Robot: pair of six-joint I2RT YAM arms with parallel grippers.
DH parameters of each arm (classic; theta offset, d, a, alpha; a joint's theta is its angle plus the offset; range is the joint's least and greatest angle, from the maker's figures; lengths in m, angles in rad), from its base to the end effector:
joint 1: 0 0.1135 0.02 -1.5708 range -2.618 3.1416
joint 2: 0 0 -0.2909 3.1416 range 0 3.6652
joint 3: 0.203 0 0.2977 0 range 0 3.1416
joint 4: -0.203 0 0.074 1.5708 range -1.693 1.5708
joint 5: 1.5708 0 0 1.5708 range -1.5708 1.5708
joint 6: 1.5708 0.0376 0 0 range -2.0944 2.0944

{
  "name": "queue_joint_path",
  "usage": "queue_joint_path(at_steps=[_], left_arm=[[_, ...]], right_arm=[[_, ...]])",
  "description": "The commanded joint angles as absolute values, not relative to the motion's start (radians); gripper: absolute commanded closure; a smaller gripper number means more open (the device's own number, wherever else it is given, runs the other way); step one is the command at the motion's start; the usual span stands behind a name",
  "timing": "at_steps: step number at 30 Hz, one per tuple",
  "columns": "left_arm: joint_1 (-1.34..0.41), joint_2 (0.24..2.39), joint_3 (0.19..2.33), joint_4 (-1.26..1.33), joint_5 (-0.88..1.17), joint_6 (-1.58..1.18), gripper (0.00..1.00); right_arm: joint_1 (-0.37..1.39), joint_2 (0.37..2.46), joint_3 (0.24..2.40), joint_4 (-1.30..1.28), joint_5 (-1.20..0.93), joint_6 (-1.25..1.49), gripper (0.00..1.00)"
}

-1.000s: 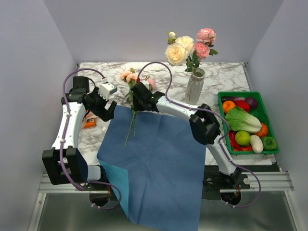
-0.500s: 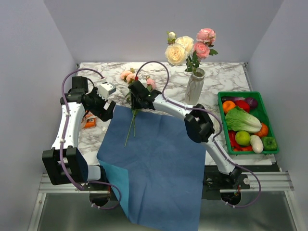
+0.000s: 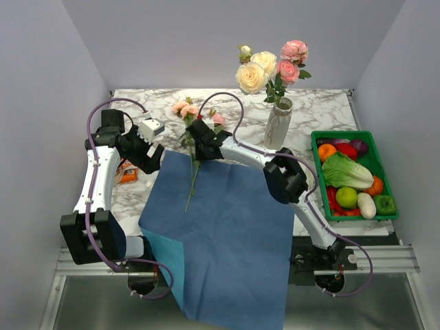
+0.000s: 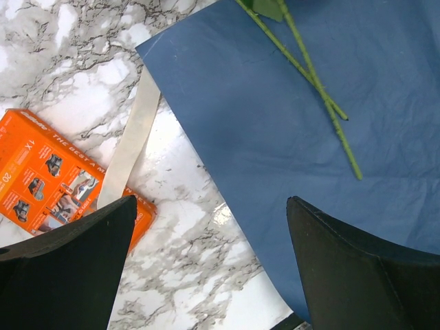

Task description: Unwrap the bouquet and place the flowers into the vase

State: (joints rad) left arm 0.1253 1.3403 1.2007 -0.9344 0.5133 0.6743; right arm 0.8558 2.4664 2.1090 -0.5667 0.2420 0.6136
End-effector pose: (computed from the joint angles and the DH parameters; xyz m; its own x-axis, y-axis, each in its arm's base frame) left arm 0.3015 0.0194 0.3217 -0.6043 0.4721 -0.6418 0.6409 0.7666 -0.0396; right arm 0.4053 0.4531 0.1614 -0.7954 -0.0634 -0.6028 -0.2207 0.9565 0.1906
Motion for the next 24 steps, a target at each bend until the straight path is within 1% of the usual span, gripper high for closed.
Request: queue_joint_path(at_steps=[1, 4, 6, 8, 9, 11, 12, 15, 18, 19, 21, 22, 24], left_arm=[[0.135, 1.33, 1.195, -0.954, 0.548, 0.689, 0.01], [0.135, 1.328, 1.195, -0.957, 0.554, 0.69, 0.01], [0.135, 1.324, 1.193, -0.956, 0.554, 0.69, 0.01], [0.135, 1.324, 1.195, -0.956, 0.554, 0.692, 0.01], [0.133, 1.324, 1.196, -0.957, 0.554, 0.69, 0.01], [0.133, 1.321, 1.2, -0.96, 0.552, 0.69, 0.01], [0.133, 1.322, 1.206, -0.962, 0.554, 0.69, 0.01], [0.133, 1.318, 1.213, -0.971, 0.555, 0.692, 0.01], [0.135, 1.31, 1.212, -0.973, 0.552, 0.695, 0.01], [0.135, 1.309, 1.21, -0.974, 0.552, 0.693, 0.01], [0.137, 1.309, 1.212, -0.976, 0.551, 0.693, 0.01], [0.135, 1.308, 1.213, -0.977, 0.551, 0.695, 0.01], [0.133, 1.31, 1.216, -0.982, 0.557, 0.692, 0.01]], right_arm=[[0.853, 2.366, 1.932, -0.585, 0.268, 0.63, 0.72], [0.853, 2.283, 1.804, -0.552, 0.305, 0.638, 0.78], [0.854, 2.231, 1.723, -0.52, 0.316, 0.638, 0.79], [0.853, 2.211, 1.691, -0.505, 0.321, 0.635, 0.79], [0.853, 2.209, 1.684, -0.503, 0.316, 0.631, 0.78], [0.853, 2.218, 1.69, -0.509, 0.31, 0.624, 0.69], [0.853, 2.224, 1.697, -0.512, 0.304, 0.621, 0.66], [0.853, 2.253, 1.73, -0.526, 0.293, 0.612, 0.65], [0.853, 2.266, 1.767, -0.54, 0.302, 0.588, 0.72], [0.853, 2.264, 1.776, -0.54, 0.304, 0.581, 0.77], [0.854, 2.252, 1.81, -0.538, 0.314, 0.555, 0.83], [0.853, 2.243, 1.821, -0.538, 0.319, 0.546, 0.9], [0.853, 2.208, 1.847, -0.509, 0.33, 0.505, 0.94]])
